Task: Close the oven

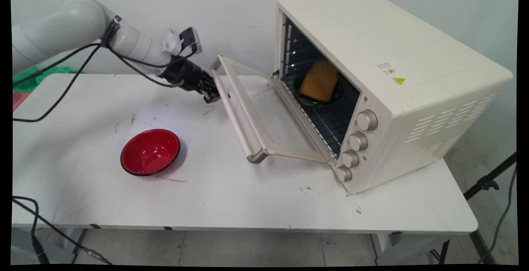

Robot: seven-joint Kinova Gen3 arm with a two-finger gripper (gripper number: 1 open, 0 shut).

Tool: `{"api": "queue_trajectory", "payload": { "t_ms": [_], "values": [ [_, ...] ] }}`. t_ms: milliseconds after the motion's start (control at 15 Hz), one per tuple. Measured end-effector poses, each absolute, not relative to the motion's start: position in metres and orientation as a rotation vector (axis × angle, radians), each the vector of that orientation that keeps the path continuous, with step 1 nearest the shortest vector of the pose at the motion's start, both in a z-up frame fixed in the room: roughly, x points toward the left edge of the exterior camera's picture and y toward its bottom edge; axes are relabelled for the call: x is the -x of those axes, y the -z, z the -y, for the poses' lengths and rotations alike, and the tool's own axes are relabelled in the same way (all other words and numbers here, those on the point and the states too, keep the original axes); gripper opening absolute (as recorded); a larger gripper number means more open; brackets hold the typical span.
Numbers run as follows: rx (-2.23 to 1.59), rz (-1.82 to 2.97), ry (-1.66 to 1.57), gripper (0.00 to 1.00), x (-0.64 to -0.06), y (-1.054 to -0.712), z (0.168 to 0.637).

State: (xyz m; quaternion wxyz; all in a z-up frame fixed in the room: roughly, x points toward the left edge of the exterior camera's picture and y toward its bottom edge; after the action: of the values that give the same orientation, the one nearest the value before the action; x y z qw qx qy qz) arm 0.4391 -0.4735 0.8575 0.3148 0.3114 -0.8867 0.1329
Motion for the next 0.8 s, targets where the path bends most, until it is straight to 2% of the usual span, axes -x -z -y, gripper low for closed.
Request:
{"api": "queue_trajectory", "payload": {
  "t_ms": [800],
  "values": [
    [-0.801,2.245,-0.383,0.0,-0.397,-0.922,0.495]
  ]
}}
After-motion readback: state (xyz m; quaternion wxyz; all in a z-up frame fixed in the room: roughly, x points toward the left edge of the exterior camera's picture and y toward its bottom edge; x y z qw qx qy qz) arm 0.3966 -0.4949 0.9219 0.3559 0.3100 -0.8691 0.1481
